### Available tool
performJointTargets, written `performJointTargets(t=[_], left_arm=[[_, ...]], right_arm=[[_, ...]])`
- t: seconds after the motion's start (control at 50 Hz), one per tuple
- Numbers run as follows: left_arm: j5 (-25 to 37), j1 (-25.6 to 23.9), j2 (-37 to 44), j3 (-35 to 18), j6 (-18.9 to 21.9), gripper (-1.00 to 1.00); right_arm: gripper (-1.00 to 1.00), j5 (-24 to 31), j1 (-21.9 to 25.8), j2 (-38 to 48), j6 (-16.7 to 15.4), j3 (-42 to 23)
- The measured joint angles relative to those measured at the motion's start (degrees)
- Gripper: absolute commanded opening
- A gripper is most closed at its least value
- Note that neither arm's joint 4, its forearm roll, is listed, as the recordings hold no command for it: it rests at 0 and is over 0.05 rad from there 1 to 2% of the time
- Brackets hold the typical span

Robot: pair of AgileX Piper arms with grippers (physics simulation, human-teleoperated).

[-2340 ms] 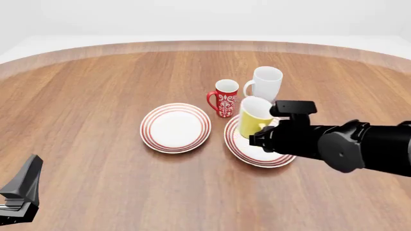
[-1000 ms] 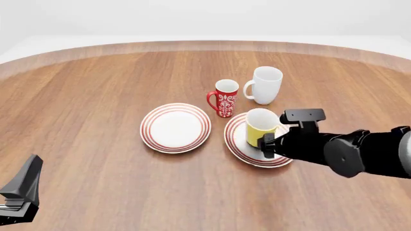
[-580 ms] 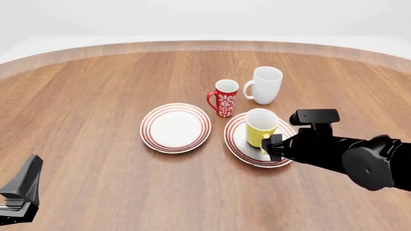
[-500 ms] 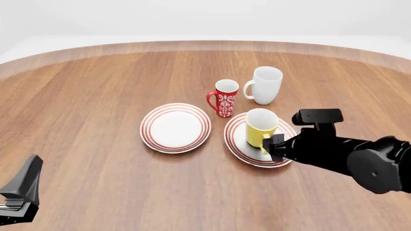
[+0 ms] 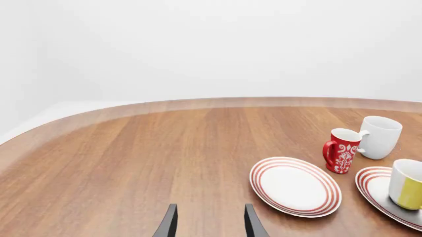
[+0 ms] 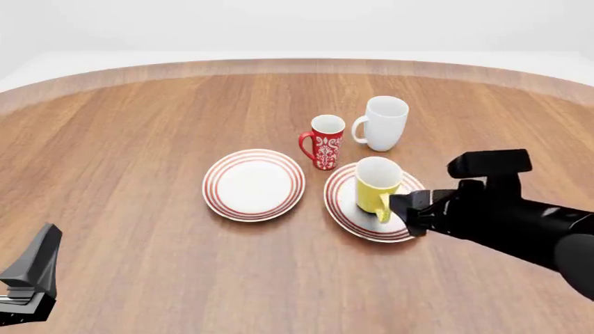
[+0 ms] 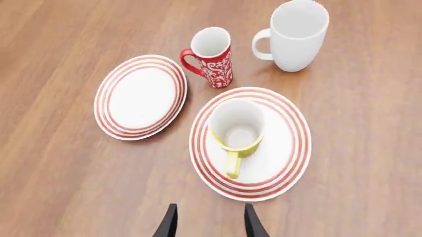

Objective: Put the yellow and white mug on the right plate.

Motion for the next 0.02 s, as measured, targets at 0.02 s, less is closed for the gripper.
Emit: performJointTargets(t=[0.02], left_arm=[[0.0,0.0,0.0,0.0,0.0,1.0]], right_arm=[[1.0,0.4,0.2,-0.6,-0.1,-0.2]])
